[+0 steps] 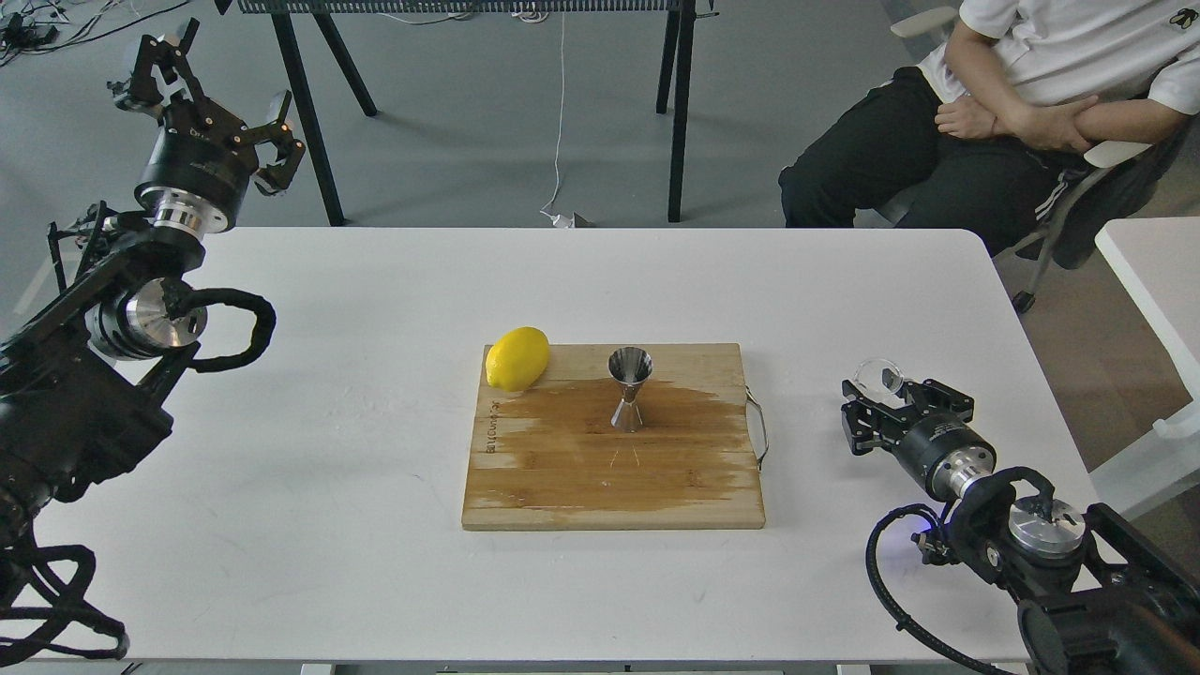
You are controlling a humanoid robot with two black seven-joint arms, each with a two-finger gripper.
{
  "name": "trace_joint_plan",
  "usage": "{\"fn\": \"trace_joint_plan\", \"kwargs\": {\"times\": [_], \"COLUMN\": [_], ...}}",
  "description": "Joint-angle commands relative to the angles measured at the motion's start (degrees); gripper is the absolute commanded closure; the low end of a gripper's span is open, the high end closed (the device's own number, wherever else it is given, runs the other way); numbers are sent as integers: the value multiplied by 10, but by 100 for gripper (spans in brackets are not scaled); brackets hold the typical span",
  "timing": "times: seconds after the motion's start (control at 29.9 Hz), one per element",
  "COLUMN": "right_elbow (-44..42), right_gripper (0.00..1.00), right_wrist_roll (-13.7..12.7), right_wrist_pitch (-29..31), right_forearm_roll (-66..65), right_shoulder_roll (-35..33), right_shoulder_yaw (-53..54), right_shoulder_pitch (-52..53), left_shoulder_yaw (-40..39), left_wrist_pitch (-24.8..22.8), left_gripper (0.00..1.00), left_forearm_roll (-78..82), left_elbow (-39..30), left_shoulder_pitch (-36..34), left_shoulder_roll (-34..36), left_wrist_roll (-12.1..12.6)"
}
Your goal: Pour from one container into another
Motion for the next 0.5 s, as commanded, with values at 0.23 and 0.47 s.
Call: {"fn": "trace_joint_plan", "kwargs": {"times": [0.23, 0.47], "right_elbow": [-6, -19], "right_gripper": [53, 43], "right_wrist_roll": [0, 0], "right_wrist_pitch": [0, 0], "right_forearm_roll": [-1, -1], "right_shoulder_roll": [0, 1], "right_shoulder_yaw": [3, 3], "right_shoulder_pitch": [0, -1], "left_shoulder_yaw": [-1, -1], "left_wrist_pitch": [0, 0], "left_gripper": [0, 0], "left_forearm_roll": [0, 0], "left_elbow": [-1, -1], "left_shoulder_pitch": [0, 0], "left_shoulder_roll": [-2, -2], "left_wrist_roll": [0, 0]}}
